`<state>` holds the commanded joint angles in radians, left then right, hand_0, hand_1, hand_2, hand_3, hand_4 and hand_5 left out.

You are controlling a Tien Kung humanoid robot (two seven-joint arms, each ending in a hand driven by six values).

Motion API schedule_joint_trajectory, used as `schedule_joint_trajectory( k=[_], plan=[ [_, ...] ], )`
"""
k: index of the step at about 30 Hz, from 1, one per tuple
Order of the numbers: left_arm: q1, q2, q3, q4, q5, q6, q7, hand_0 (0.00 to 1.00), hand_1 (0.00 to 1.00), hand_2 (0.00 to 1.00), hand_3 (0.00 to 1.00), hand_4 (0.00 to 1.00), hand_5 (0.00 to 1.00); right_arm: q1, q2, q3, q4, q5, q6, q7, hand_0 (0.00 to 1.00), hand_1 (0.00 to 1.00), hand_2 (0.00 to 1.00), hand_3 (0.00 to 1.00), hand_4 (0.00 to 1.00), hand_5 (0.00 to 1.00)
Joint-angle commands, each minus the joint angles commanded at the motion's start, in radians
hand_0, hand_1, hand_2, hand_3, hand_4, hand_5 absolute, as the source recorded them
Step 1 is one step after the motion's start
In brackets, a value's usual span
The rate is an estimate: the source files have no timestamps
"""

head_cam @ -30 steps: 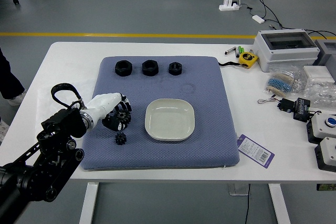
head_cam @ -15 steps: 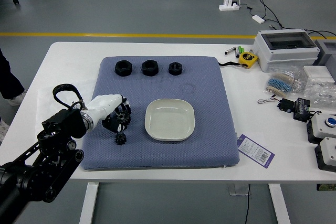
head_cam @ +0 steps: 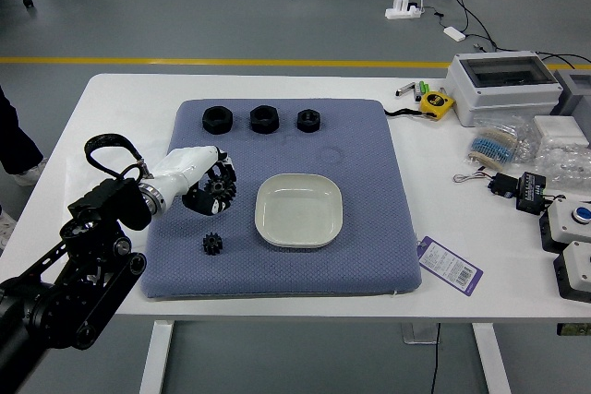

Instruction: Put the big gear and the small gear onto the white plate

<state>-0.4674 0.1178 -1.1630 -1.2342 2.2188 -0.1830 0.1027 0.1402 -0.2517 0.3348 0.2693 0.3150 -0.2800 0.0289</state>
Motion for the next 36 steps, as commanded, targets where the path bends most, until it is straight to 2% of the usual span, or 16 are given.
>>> schedule_joint_trajectory(
  k=[4, 7, 8, 13, 14, 19, 20, 26, 27, 32, 33, 36],
  plan=[
    [-0.008, -0.001, 0.020, -0.044, -0.027, 0.009, -0.002, 0.285, 0.349, 0.382, 0.407, 0.226, 0.002, 0.002, 0.000, 0.000, 0.000, -0.001, 0.000, 0.000, 0.654, 0.658, 0.727, 0.575, 0.835, 0.678],
    [-0.020, -0.003, 0.061, -0.075, -0.063, 0.023, -0.009, 0.285, 0.349, 0.382, 0.407, 0.226, 0.002, 0.004, -0.001, 0.001, 0.000, -0.002, 0.000, 0.000, 0.654, 0.658, 0.727, 0.575, 0.835, 0.678],
    [-0.027, -0.005, 0.078, -0.077, -0.074, 0.029, -0.017, 0.297, 0.360, 0.396, 0.427, 0.355, 0.002, 0.004, -0.001, 0.002, 0.000, -0.004, 0.000, 0.000, 0.655, 0.659, 0.727, 0.575, 0.836, 0.678],
    [-0.056, -0.021, 0.157, -0.048, -0.092, 0.038, -0.037, 0.297, 0.360, 0.396, 0.427, 0.355, 0.002, 0.007, -0.001, 0.002, 0.000, -0.005, -0.001, 0.000, 0.655, 0.659, 0.727, 0.575, 0.836, 0.678],
    [-0.061, -0.024, 0.168, -0.038, -0.094, 0.039, -0.040, 0.321, 0.392, 0.436, 0.466, 0.512, 0.002, 0.007, -0.001, 0.002, 0.000, -0.005, -0.002, 0.000, 0.654, 0.659, 0.728, 0.575, 0.836, 0.678],
    [-0.094, -0.040, 0.232, 0.038, -0.101, 0.059, -0.059, 0.321, 0.392, 0.436, 0.466, 0.512, 0.002, 0.009, -0.002, 0.003, 0.000, -0.005, -0.002, 0.001, 0.654, 0.659, 0.728, 0.575, 0.836, 0.678],
    [-0.099, -0.043, 0.241, 0.053, -0.100, 0.065, -0.062, 0.474, 0.644, 0.705, 0.750, 0.915, 0.002, 0.010, -0.002, 0.003, 0.000, -0.005, -0.002, 0.001, 0.654, 0.659, 0.727, 0.575, 0.836, 0.678],
    [-0.123, -0.063, 0.264, 0.120, -0.101, 0.099, -0.066, 0.474, 0.644, 0.705, 0.750, 0.915, 0.002, 0.012, -0.002, 0.009, 0.001, -0.016, -0.004, -0.002, 0.654, 0.659, 0.727, 0.575, 0.836, 0.678],
    [-0.124, -0.064, 0.264, 0.124, -0.101, 0.101, -0.065, 0.651, 0.763, 0.861, 0.849, 0.998, 0.251, 0.012, -0.002, 0.009, 0.001, -0.017, -0.004, -0.002, 0.654, 0.659, 0.727, 0.575, 0.836, 0.678],
    [-0.132, -0.072, 0.260, 0.144, -0.129, 0.089, -0.076, 0.651, 0.763, 0.861, 0.849, 0.998, 0.251, 0.013, -0.002, 0.011, 0.001, -0.020, -0.005, -0.003, 0.654, 0.659, 0.727, 0.575, 0.836, 0.678],
    [-0.131, -0.072, 0.257, 0.145, -0.134, 0.091, -0.079, 0.748, 0.834, 0.965, 0.898, 0.998, 0.400, 0.013, -0.002, 0.011, 0.001, -0.020, -0.005, -0.002, 0.654, 0.659, 0.727, 0.575, 0.836, 0.678],
    [-0.128, -0.072, 0.250, 0.142, -0.139, 0.097, -0.085, 0.748, 0.834, 0.965, 0.898, 0.998, 0.400, 0.013, -0.002, 0.011, 0.001, -0.018, -0.005, -0.002, 0.654, 0.659, 0.727, 0.575, 0.836, 0.678]
  ],
)
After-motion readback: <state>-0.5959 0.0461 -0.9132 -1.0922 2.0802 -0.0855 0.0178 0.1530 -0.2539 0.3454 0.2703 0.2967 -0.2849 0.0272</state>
